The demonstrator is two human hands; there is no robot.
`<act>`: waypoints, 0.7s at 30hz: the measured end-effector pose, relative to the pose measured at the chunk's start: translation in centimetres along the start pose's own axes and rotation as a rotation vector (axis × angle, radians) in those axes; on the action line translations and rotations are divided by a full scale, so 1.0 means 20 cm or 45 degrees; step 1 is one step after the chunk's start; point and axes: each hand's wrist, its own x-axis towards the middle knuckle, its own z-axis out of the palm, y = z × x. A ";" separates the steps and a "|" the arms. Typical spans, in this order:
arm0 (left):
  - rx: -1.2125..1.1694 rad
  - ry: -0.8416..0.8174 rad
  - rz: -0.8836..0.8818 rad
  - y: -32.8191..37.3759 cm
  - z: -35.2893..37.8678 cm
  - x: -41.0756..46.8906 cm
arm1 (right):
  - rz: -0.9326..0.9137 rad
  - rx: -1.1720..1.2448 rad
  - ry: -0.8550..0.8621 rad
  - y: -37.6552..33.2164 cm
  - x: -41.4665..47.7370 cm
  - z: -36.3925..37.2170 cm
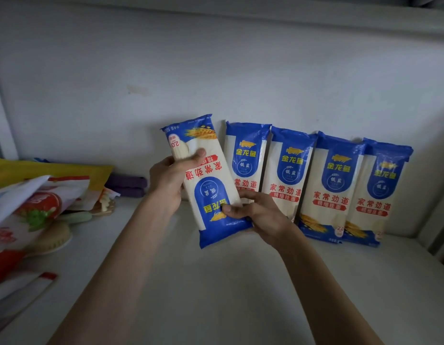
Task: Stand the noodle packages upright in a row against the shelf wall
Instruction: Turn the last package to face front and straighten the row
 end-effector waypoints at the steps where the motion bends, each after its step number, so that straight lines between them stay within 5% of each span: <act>1: -0.035 -0.035 -0.002 0.01 0.00 0.00 | -0.002 0.051 0.007 0.00 0.00 -0.01; 6: -0.152 -0.132 -0.055 0.05 0.01 0.00 | -0.024 0.181 0.019 -0.06 -0.02 -0.09; 21: -0.584 0.105 -0.025 0.06 0.02 0.00 | 0.012 0.424 -0.046 -0.08 -0.04 -0.04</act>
